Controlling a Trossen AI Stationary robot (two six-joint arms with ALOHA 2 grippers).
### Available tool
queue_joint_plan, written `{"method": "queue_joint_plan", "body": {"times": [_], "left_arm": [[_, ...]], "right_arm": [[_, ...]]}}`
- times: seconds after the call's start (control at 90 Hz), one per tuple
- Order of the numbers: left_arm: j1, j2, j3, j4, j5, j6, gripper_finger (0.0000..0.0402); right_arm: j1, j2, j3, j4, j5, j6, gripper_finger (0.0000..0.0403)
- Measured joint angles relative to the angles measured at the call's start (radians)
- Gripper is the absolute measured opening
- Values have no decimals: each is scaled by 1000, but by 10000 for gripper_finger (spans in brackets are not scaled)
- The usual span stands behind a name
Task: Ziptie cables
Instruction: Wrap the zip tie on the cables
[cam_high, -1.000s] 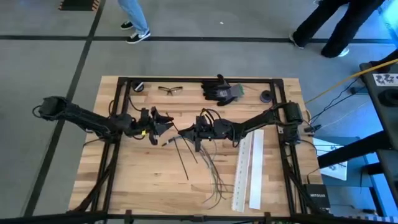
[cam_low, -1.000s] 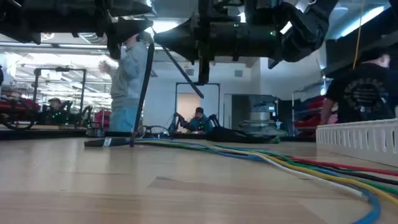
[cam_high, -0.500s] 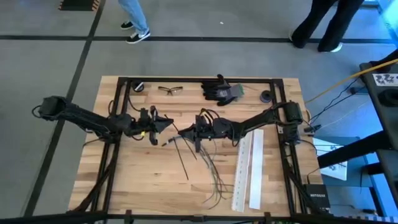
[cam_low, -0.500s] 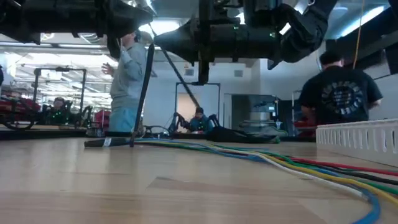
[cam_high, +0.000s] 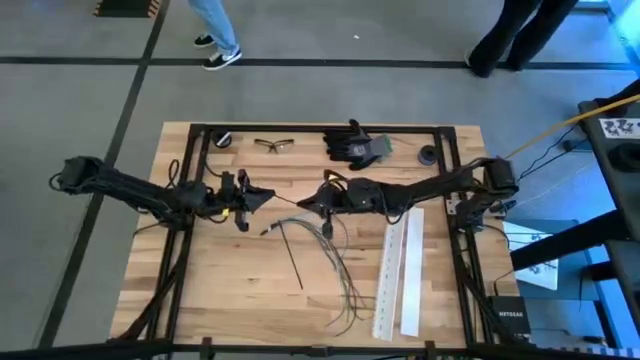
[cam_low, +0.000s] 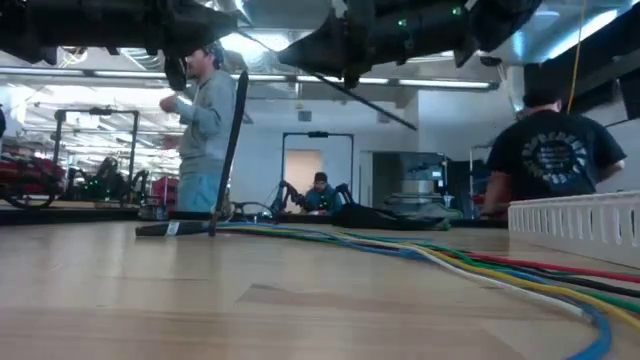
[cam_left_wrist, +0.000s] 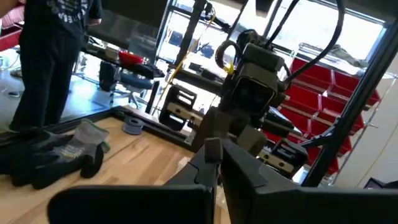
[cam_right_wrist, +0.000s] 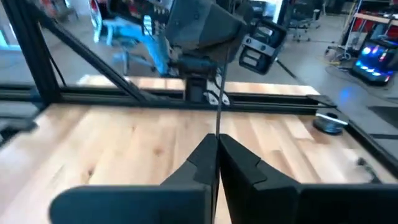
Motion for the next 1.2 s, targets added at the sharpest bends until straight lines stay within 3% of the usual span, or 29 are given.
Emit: {"method": "queue_joint_plan", "body": {"times": [0.2,0.4,0.622,0.811,0.922,1.056,1.2], "left_arm": [[0,0,0,42,-15,27,0],[7,0,0,82,-25,56,0],[19,0,0,80,-28,56,0],[19,0,0,77,-27,56,0],[19,0,0,76,-21,48,0],[19,0,0,75,23,3,0],[19,0,0,58,50,-51,0]], "right_arm": [[1,22,4,0,-35,55,88],[16,90,89,-44,-175,43,150],[20,54,268,-465,-147,-148,158],[20,23,479,-947,3,-337,159],[20,22,531,-1113,84,-437,159],[20,24,427,-1096,99,-541,159],[35,26,204,-775,106,-650,159]]}}
